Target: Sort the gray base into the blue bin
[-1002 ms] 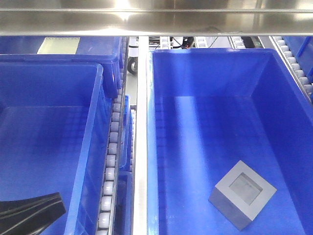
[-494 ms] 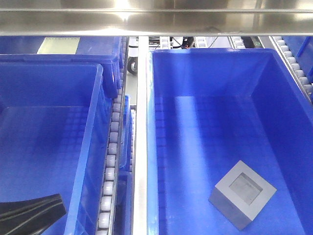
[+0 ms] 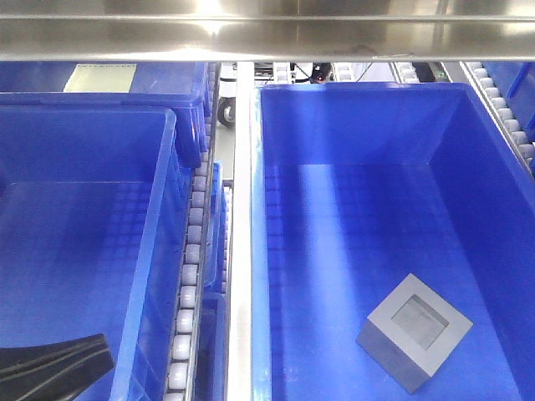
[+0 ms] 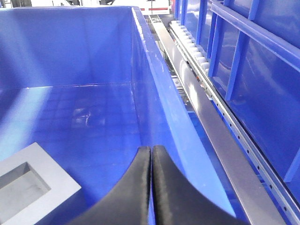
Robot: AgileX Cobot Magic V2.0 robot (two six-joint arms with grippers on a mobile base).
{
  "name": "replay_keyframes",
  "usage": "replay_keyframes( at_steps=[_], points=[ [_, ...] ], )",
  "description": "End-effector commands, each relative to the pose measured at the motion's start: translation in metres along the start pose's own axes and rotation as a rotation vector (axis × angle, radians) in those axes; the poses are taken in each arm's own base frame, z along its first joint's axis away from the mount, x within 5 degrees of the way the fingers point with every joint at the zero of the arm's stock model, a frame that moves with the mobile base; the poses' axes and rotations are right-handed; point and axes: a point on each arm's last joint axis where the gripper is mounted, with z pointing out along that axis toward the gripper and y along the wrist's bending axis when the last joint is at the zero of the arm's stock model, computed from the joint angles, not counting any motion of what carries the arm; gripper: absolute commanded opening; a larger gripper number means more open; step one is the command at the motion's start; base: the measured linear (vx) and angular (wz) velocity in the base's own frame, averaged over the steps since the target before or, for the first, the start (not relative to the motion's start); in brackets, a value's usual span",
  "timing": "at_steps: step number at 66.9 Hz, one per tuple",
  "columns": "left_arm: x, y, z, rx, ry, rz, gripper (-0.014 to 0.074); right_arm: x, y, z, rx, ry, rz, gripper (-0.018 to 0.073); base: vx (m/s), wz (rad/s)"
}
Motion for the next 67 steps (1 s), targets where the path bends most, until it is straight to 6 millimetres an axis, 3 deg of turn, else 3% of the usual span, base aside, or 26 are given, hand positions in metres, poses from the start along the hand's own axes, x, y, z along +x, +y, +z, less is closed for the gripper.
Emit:
replay_keyframes(
  at_steps=[1, 11, 19, 34, 44, 53, 67],
  points=[
    [-0.015, -0.002, -0.002, 0.009, -0.089, -0.008, -0.0008, -0.003, 0.000, 0.001, 0.007, -0.032, -0.019, -0.0005, 0.00, 0.00],
    [-0.014, 0.000, -0.006, -0.010, -0.110, 0.076, -0.0008, -0.003, 0.000, 0.001, 0.007, -0.032, -0.019, -0.0005, 0.00, 0.00],
    [0.000, 0.010, -0.019, -0.095, -0.160, 0.089, -0.0008, -0.003, 0.000, 0.001, 0.007, -0.032, -0.019, -0.0005, 0.00, 0.00],
    [0.036, 0.027, -0.055, -0.350, -0.281, 0.095, -0.0008, -0.003, 0.000, 0.001, 0.007, -0.032, -0.019, -0.0005, 0.00, 0.00],
    [0.047, 0.032, -0.072, -0.580, -0.340, 0.126, -0.0008, -0.003, 0.000, 0.001, 0.007, -0.032, -0.019, -0.0005, 0.00, 0.00],
    [0.051, 0.039, -0.077, -0.793, -0.283, 0.160, -0.0008, -0.003, 0.000, 0.001, 0.007, -0.032, -0.019, -0.0005, 0.00, 0.00],
    [0.055, 0.045, -0.082, -0.957, -0.217, 0.213, -0.0008, -0.003, 0.000, 0.001, 0.007, -0.032, -0.019, -0.0005, 0.00, 0.00]
  ],
)
